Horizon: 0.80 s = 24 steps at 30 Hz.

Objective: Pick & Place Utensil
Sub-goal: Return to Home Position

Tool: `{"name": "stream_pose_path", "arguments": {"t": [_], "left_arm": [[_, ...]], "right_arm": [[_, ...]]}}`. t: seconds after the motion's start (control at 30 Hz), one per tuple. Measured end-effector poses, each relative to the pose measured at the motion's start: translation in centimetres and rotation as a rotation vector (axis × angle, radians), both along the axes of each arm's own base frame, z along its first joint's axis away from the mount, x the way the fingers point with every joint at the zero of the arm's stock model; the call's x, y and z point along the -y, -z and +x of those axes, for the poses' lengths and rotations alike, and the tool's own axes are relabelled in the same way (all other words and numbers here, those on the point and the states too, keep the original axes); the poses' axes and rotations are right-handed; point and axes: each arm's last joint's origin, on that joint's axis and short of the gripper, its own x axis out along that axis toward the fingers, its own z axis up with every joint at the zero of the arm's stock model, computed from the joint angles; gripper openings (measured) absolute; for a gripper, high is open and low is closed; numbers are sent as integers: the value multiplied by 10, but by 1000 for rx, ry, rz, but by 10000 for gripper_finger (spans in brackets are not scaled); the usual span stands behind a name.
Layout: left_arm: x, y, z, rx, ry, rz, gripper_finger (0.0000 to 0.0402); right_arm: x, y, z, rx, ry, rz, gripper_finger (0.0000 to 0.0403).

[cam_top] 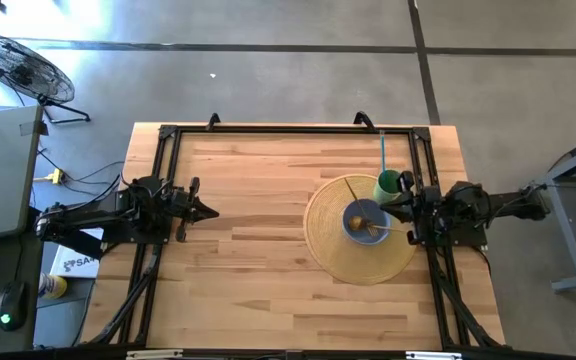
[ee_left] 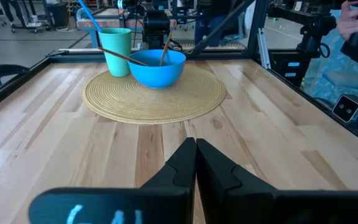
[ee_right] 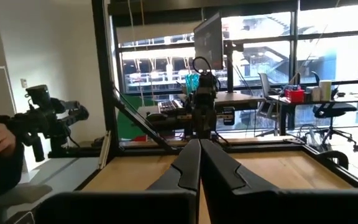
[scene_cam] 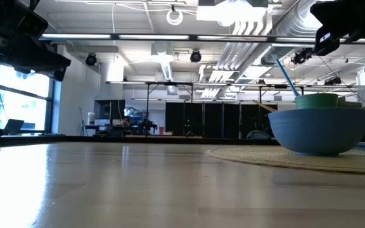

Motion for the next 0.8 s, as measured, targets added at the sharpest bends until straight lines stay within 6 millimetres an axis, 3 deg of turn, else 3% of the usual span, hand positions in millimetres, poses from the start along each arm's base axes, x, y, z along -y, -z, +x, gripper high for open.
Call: {"name": "stream_pose_path", "arguments": {"t": [0.1, 0.27, 0.6, 0.8], "left_arm": [[0, 0, 0, 0, 0, 0, 10], [0, 0, 0, 0, 0, 0, 10], [-1, 1, 0, -5, -22, 3, 10], [-1, 0, 0, -5, -24, 3, 10]], "right_arm": [[0, 4, 1, 20, -10, 23, 2], [-2, 28, 7, -32, -35, 25, 1], [-2, 17, 1, 46, -45, -42, 1], [-1, 30, 4, -33, -35, -28, 1]]}}
